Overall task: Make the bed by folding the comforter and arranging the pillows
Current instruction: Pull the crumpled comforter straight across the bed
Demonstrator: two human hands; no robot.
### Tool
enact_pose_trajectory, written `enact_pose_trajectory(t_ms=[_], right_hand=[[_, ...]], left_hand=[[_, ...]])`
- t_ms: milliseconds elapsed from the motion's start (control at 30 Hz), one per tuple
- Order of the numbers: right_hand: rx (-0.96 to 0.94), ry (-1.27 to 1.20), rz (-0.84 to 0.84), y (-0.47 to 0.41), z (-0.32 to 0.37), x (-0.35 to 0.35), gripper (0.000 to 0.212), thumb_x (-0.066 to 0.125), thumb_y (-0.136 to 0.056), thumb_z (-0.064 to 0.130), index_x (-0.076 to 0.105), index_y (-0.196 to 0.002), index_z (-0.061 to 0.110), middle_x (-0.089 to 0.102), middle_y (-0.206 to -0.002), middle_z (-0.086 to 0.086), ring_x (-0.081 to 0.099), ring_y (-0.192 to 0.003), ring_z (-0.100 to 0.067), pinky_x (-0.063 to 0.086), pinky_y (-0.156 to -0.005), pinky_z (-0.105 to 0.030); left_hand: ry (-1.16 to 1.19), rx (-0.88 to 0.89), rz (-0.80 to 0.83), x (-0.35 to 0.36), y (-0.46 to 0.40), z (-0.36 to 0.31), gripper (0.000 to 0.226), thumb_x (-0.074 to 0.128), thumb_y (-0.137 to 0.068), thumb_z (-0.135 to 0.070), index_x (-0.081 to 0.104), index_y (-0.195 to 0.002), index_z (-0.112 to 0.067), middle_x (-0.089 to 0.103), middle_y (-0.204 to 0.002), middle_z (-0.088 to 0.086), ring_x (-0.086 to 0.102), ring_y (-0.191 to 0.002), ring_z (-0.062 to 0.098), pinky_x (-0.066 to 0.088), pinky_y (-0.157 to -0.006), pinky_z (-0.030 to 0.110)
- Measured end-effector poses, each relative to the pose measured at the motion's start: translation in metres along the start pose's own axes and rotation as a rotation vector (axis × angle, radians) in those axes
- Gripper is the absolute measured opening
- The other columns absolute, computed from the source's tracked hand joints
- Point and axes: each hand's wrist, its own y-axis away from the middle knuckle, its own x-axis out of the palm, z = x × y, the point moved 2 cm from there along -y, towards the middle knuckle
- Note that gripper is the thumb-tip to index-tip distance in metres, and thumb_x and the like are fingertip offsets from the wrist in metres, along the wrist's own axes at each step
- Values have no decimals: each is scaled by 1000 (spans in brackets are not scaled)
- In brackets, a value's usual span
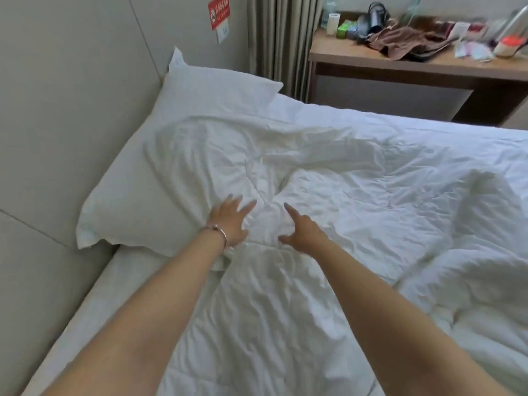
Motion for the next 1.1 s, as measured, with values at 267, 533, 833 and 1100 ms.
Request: enact_pose_trajectory(t_ms=[267,533,833,1100], right_hand=[[344,235,381,232,-99,177,77,56,-93,37,8,-153,39,-4,-163,1,3,-149,-28,21,-117,-49],[362,58,150,454,-81,216,71,57,-95,35,18,-155,28,15,-161,-2,15,-147,-23,23,-116,-40],[480,80,131,606,-98,179,62,53,-97,41,26,-152,30,32,-155,-3,37,-137,-23,34,-110,-41],[683,-77,-97,731,-161,173,60,49,-98,36,24,-152,28,38,-150,-2,45,-130,-23,40,-105,-41]], left_hand=[[356,22,530,238,284,-120,95,59,-83,-49,-8,-150,-44,-25,-159,-1,-14,-147,31,12,-119,48],[531,64,378,211,438,-113,64,47,-94,-36,21,-151,-22,29,-154,7,31,-139,27,34,-109,38],[584,199,384,203,486,-174,29,50,-88,-37,68,-106,-23,67,-114,1,61,-104,24,50,-92,35],[509,434,416,193,542,-309,34,51,-90,-35,61,-119,-20,62,-118,-1,59,-102,18,48,-85,32]])
